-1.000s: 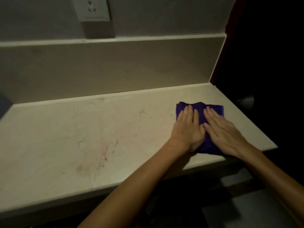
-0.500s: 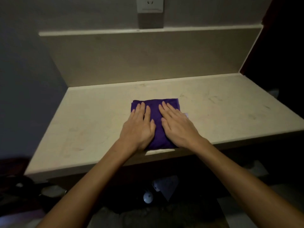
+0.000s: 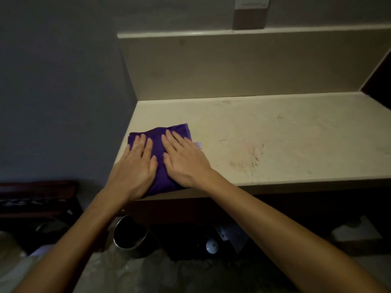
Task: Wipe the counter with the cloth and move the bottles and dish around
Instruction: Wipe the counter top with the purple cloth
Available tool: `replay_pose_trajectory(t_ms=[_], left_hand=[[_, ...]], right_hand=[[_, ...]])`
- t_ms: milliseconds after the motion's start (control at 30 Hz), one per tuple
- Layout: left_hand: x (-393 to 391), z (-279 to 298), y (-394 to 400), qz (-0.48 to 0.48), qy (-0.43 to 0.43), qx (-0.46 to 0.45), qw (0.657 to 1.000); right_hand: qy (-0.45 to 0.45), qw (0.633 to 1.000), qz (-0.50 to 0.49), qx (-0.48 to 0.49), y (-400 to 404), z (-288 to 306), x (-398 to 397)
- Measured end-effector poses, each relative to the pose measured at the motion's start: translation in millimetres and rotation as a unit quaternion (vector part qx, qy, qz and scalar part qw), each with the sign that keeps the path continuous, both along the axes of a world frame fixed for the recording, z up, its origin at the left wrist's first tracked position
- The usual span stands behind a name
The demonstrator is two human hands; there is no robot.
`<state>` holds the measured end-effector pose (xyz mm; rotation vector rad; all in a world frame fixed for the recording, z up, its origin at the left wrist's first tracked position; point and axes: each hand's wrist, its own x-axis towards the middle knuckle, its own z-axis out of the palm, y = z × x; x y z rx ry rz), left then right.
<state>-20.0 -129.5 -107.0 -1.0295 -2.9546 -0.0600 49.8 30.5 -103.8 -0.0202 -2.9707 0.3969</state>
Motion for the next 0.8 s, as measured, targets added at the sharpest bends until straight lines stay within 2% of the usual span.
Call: replay_pose_trajectory(t_ms=[200, 400, 533, 800], left_hand=[[-6, -4, -32, 0.033, 0.014, -0.011, 0.999], [11, 2, 8, 0.067, -0.026, 0.016, 0.997], [31, 3, 84, 0.032, -0.037, 0.039, 0.998], [122, 5, 305, -0.104, -0.039, 0.074, 0.991]], right_hand=[[-0.001, 0.999, 0.039, 0.006, -24, -5, -17], [0.003, 0.999, 0.034, 0.012, 12, -5, -8], [-0.001, 1.0, 0.003, 0.017, 82, 0, 25], [-0.018, 0.99, -0.133, 0.039, 279, 6, 151]])
